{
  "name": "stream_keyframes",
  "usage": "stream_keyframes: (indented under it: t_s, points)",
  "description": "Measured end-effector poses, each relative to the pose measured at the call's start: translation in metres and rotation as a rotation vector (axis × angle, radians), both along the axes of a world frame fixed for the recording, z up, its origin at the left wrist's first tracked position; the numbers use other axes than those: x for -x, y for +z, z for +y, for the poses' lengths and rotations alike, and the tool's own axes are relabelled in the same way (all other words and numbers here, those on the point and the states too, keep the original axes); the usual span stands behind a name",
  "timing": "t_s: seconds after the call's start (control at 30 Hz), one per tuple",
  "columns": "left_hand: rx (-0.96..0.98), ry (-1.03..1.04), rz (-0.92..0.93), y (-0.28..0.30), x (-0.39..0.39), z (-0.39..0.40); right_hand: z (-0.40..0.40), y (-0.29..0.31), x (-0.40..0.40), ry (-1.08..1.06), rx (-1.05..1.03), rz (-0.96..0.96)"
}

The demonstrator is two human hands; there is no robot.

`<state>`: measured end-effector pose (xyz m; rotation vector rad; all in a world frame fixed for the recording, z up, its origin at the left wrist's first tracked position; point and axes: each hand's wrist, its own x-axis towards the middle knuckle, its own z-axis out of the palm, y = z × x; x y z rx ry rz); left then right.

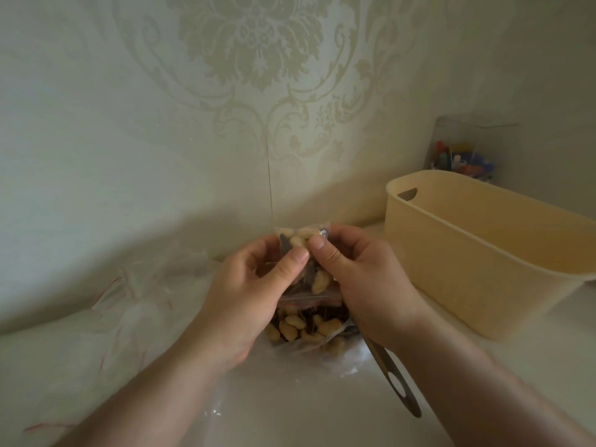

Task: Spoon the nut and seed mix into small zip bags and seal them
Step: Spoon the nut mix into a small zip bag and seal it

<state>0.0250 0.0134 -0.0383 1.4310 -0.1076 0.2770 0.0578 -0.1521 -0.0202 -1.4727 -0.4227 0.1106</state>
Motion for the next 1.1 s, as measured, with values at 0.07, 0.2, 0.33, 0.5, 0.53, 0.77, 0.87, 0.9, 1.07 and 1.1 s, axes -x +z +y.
stream_keyframes:
  t_s: [0.07, 0.2, 0.33, 0.5, 0.53, 0.77, 0.87, 0.9, 1.07, 1.1]
  points:
    - [-0.024, 0.026, -0.040, 0.000, 0.001, -0.002, 0.001, -0.002, -0.001, 0.031, 0.012, 0.014]
    - [-0.002, 0.055, -0.091, -0.001, 0.000, -0.001, 0.005, -0.007, -0.004, 0.063, 0.058, 0.045]
    - [-0.063, 0.011, -0.126, 0.000, 0.002, -0.002, 0.004, -0.007, -0.003, 0.017, 0.008, 0.019]
    - [-0.090, 0.032, -0.165, 0.000, 0.002, -0.005, 0.004, -0.006, -0.004, 0.069, -0.066, 0.067]
    - [-0.075, 0.026, -0.159, -0.001, 0.001, -0.004, 0.004, -0.007, -0.004, 0.054, -0.051, 0.048]
    - [-0.056, 0.040, -0.131, 0.001, 0.000, 0.000, 0.002, -0.004, -0.003, -0.002, 0.000, 0.005]
    - [-0.073, 0.080, -0.153, 0.004, -0.002, 0.002, 0.002, -0.004, -0.002, 0.043, 0.011, -0.002]
    - [-0.093, 0.090, -0.160, 0.006, -0.003, 0.003, 0.001, -0.004, -0.002, 0.063, 0.003, -0.005]
    - [-0.150, 0.065, -0.136, 0.022, -0.004, 0.003, -0.003, 0.002, 0.000, 0.146, -0.072, -0.029]
    - [-0.137, 0.042, -0.114, 0.028, -0.003, 0.002, -0.003, 0.003, 0.001, 0.141, -0.084, -0.036]
